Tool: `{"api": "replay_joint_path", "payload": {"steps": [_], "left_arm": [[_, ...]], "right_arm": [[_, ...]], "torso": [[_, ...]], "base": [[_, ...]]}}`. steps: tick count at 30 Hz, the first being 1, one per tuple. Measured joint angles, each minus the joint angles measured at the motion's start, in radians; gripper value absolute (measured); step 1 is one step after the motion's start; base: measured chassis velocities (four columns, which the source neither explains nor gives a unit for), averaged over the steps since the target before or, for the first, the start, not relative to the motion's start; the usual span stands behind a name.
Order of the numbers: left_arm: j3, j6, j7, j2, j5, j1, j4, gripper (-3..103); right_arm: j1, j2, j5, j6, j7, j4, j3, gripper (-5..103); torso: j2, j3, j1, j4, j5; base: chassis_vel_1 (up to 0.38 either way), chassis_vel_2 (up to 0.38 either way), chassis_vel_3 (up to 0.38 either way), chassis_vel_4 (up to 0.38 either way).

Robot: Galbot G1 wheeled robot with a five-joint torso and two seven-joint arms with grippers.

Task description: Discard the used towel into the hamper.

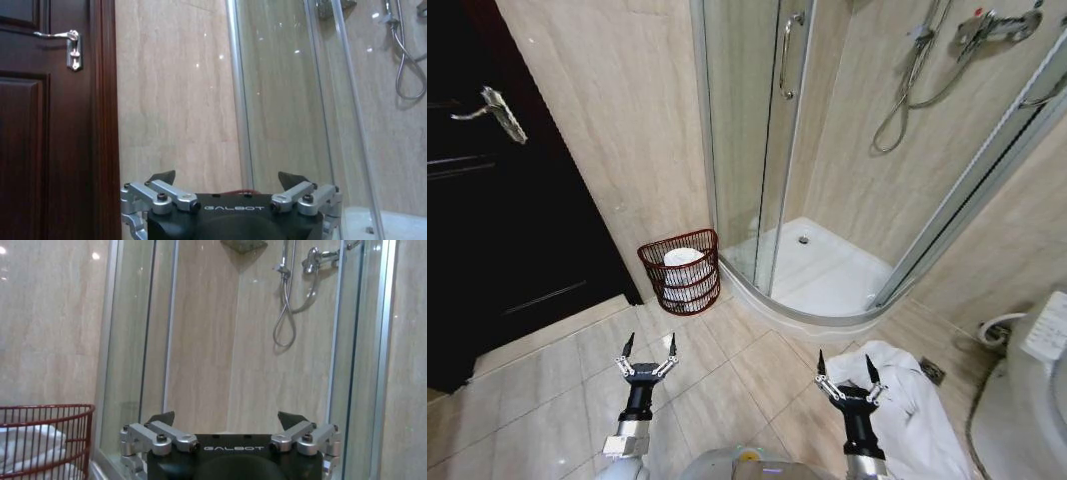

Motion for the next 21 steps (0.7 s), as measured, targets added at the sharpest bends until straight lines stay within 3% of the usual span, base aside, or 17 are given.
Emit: {"api": "replay_joint_path", "payload": {"steps": [21], "left_arm": [[-0.005,0.013,0.006,-0.005,0.001,-0.009,-0.008,100]], "right_arm": [[0.016,-0.018,0.019,0.002,0.010,-0.033,0.009,100]], "torso": [[0.000,0.000,0.000,-0.0001,0.0001]], "base": [[-0.113,-0.105,0.102,0.104]]}}
